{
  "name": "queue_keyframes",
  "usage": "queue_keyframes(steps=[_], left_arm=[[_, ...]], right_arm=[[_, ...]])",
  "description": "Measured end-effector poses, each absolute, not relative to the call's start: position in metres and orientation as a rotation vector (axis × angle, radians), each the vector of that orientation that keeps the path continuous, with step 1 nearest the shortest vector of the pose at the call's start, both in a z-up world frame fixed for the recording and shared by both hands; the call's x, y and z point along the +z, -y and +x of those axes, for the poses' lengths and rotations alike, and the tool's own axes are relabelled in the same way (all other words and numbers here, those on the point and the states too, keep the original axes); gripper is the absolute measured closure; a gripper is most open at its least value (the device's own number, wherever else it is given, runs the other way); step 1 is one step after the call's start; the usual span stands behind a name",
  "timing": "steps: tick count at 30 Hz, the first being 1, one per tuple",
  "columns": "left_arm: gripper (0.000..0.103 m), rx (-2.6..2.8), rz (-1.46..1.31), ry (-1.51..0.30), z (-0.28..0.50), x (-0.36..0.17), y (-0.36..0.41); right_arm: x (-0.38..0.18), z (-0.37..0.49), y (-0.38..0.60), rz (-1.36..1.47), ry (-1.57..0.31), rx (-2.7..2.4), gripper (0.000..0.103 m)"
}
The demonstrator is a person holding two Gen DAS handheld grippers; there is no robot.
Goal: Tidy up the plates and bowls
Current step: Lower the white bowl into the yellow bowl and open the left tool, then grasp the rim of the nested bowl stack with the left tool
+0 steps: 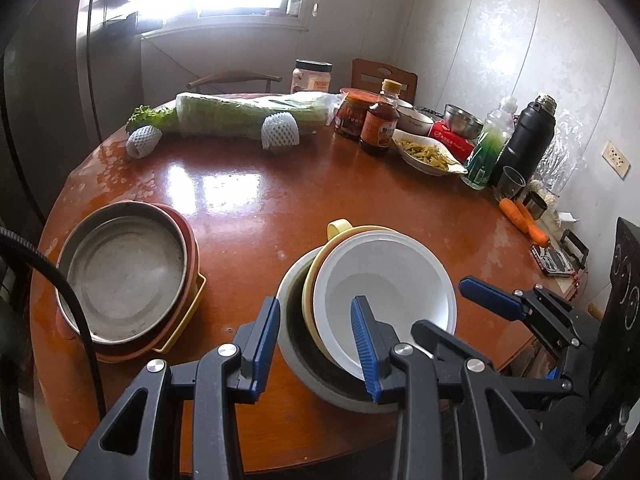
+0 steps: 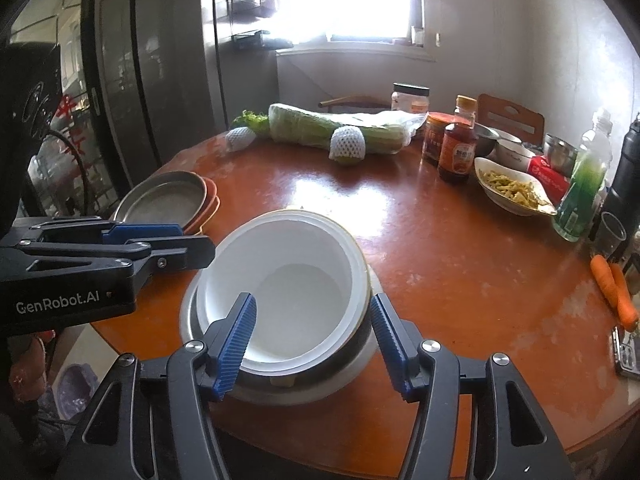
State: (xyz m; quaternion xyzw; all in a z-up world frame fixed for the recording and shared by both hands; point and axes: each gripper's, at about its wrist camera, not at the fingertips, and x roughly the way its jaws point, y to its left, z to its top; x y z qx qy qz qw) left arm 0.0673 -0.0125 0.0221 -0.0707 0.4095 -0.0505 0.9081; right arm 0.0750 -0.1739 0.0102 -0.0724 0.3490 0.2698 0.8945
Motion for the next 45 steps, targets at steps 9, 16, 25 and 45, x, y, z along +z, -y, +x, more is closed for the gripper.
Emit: queue_keyframes(steps=[9,16,25,45], left_arm=[[0.049,-0.091,-0.127,-0.771,0.052,0.039,0.012],[0.041,-0.093,-0.141,-0.784,0.05,0.036,0.006],[0.036,-0.094,-0.159,-0.819,0.053,0.022,0.002],[0.028,-0.122,-0.182,-0.856,0.066,0.005,0.006]], right_arm=[[0.031,0.068,0.19,-0.117,-0.662,0.529,0.034],[0.035,0.067,0.199,-0.116,-0.652,0.5,0.029],[0.018,0.076,0.199,-0.114,-0.704,0.474,0.028],[0.002,0.085,0.195,-0.116,-0.733,0.471,0.027]])
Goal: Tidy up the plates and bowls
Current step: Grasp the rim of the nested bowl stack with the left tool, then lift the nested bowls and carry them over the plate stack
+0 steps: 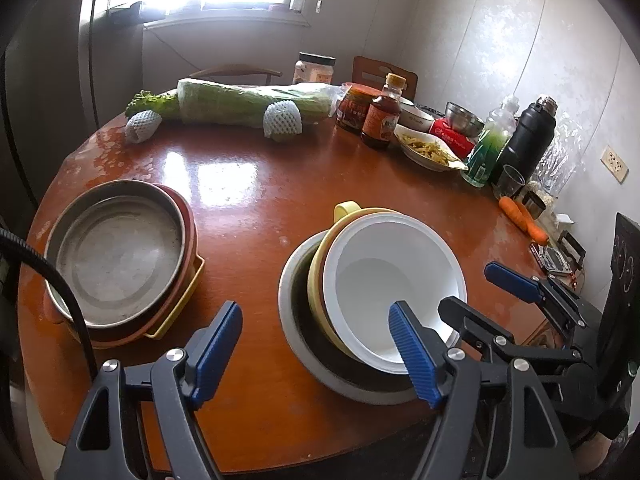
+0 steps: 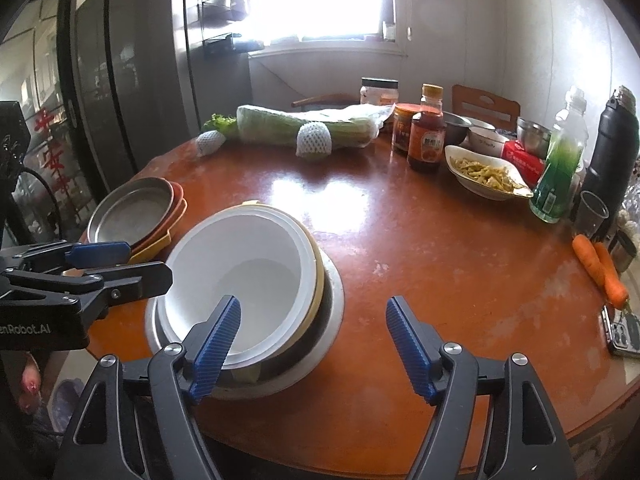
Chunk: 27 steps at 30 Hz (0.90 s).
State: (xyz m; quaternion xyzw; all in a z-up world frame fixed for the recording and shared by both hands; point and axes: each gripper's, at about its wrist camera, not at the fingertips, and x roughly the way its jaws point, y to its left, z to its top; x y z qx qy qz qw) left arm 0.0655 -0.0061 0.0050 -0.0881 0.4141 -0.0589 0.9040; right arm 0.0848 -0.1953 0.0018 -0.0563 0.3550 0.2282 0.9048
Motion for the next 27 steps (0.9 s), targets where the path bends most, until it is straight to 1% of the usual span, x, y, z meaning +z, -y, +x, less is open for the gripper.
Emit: queue_keyframes(steps=[27], left_arm=[[0.027,-0.094,-0.201,-0.946,0.096,-0.031,-0.002]], right_arm=[[-0.03,0.116,0.188,-0.072,-0.834,0.502,0.025]])
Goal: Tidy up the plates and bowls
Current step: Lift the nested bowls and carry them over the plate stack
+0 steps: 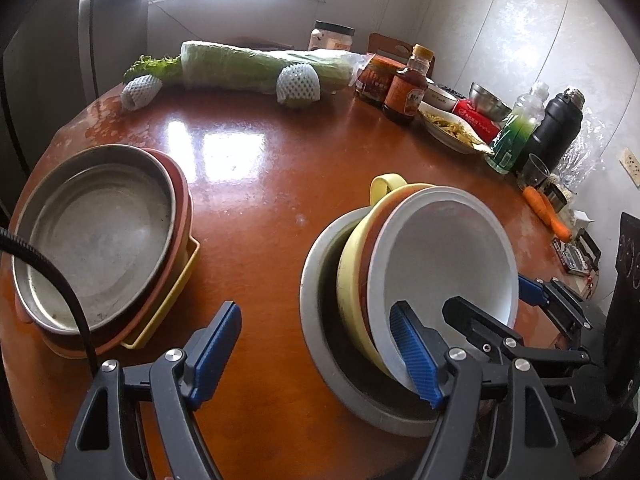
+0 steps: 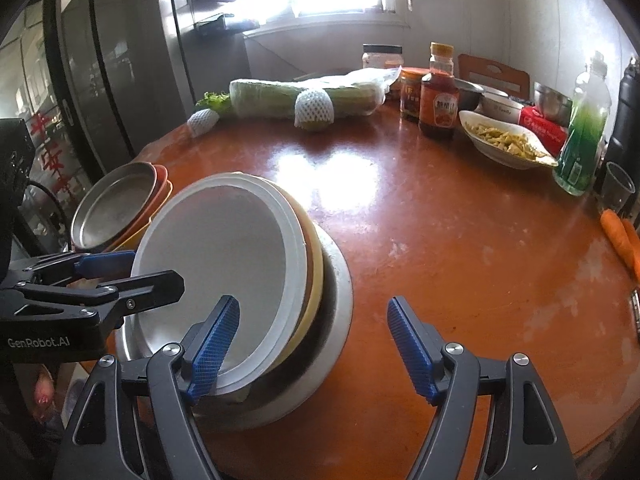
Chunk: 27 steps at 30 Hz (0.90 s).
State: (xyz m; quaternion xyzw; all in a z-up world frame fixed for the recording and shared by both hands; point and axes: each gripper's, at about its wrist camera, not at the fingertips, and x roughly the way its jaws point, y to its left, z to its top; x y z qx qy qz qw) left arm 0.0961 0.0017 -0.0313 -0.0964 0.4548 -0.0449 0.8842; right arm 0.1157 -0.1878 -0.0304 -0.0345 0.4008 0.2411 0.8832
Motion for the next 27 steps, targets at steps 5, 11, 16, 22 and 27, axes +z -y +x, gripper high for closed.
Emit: queue_keyframes(steps=[5,11,16,22,27], left_arm=[[0.027,-0.114,-0.216,-0.968,0.1,-0.037,0.0],[0.037,-0.162,-0.266,-0.984,0.107,-0.043,0.0],[0.051,-0.196,-0.27,-0.992,0.11,-0.046,0.006],[0.058,-0.201,-0.264,-0.982,0.109,-0.045,0.01],[0.058,-0.185,-0.243,-0.968,0.106,-0.041,0.013]], right_arm=[[-0.036,0.12,0.193,-0.042,-0.855,0.505,0.025],[-0.04,0.123,0.196,-0.014,-0.86,0.519,0.025],[-0.043,0.122,0.193,0.006,-0.863,0.576,0.031],[-0.04,0.116,0.187,0.008,-0.85,0.633,0.047],[-0.039,0.113,0.187,0.013,-0.849,0.623,0.049]])
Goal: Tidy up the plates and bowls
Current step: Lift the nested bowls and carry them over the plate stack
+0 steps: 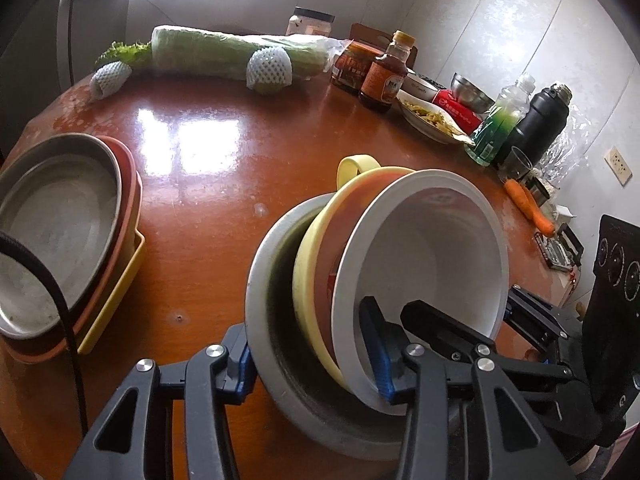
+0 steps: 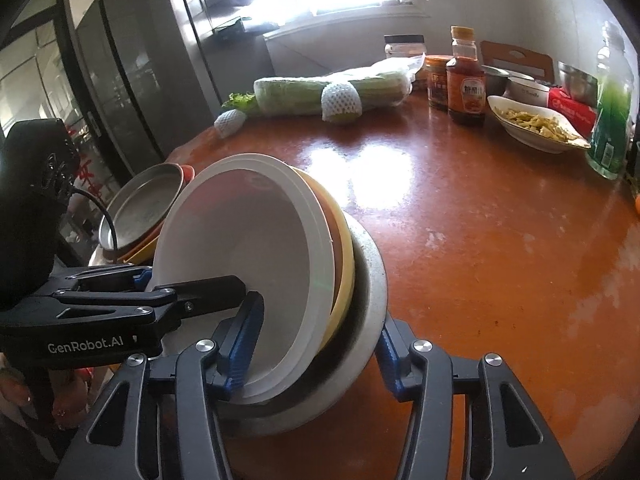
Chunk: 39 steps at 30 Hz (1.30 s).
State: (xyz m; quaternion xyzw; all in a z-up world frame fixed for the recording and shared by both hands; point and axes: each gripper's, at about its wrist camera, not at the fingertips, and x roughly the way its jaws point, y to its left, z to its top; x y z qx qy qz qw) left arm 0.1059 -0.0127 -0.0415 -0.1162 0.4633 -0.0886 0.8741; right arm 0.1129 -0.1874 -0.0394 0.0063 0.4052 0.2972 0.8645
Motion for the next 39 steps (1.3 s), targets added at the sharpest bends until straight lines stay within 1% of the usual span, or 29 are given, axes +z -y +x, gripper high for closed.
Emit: queue_keyframes(steps=[18,39], left_arm=[[0.058,-0.197,-0.236,-0.888,0.087,-0.007,0.003],[0.058,-0.107,-0.261,-0.789,0.061,0.027,-0.065]], right_arm=[[-0.007,0.097,0.181,-0.005,-0.774,0.614,0.049],[0.03,0.088,0.112,-0.073,-0.691,0.704,0.049]])
